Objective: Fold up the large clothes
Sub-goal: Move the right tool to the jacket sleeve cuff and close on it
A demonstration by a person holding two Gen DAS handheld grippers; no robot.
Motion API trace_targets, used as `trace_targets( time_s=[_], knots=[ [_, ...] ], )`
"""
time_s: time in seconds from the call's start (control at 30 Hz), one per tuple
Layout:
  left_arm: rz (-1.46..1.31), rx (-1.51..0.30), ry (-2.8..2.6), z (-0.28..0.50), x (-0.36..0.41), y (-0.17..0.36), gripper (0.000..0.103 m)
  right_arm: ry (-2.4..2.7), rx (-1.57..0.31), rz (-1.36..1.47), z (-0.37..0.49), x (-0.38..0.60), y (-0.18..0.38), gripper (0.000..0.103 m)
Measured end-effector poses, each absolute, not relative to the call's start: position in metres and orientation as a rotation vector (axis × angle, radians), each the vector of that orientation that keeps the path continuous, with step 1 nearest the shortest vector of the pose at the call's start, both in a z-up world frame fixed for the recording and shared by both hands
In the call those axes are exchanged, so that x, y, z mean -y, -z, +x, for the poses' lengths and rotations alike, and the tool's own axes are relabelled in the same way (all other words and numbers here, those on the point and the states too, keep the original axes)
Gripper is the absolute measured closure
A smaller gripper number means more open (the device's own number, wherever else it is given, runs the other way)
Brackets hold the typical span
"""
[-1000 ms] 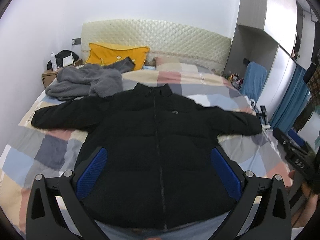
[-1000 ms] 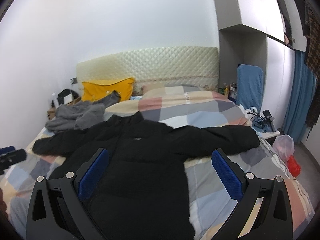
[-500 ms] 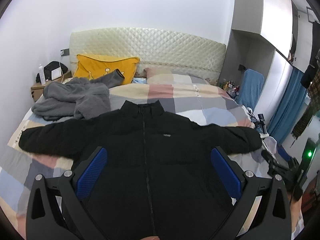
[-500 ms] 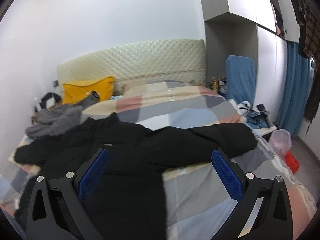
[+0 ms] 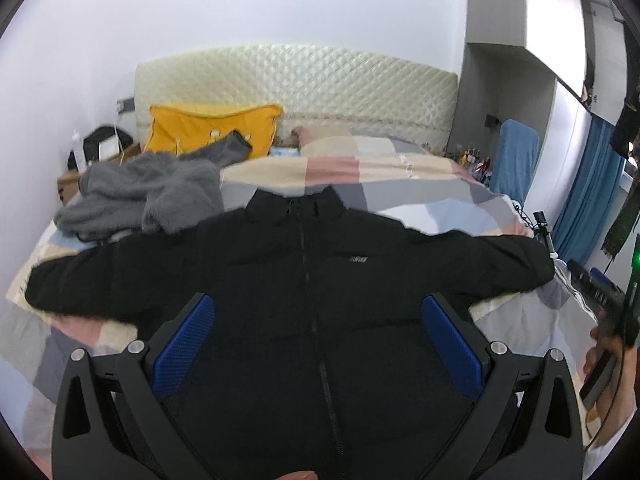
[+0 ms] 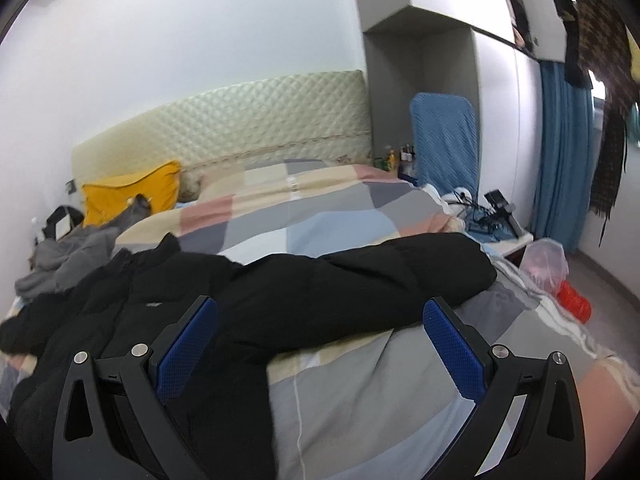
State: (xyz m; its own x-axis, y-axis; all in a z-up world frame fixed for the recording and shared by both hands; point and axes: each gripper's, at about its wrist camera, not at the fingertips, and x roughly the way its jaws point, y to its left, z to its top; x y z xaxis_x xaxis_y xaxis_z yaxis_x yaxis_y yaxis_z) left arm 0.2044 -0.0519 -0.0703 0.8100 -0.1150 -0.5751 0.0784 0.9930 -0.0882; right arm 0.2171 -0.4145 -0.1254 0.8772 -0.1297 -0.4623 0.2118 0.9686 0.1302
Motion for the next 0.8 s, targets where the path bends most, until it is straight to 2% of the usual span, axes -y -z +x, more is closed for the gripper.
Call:
trace_targets(
  time_s=[0.23,0.5,0.6,0.67,0.8],
  knots=[
    [-0.112,-0.702,0.092,0.216,0.021,0.113,0.000,0.240,-0.456,0.257,0.248,0.453,0.142,0.000],
    [-0.191,-0.742,0.074,0.212,0.000,0.129,0.000,0.234,-0.474,0.474,0.280,0.513,0.180,0.001],
    [-0.196,-0.729,0.066,0.208,-0.003,0.130,0.000,0.161,-0.518,0.656,0.293,0.551,0.207,0.010],
    [-0.176,-0.719,0.048,0.209,-0.003,0.131,0.000,0.169,-0.530,0.731,0.298,0.581,0.218,0.024],
    [-0.162,-0.720,0.026,0.217,-0.005,0.134,0.000,0.211,-0.534,0.927,0.301,0.640,0.244,0.024]
  ],
)
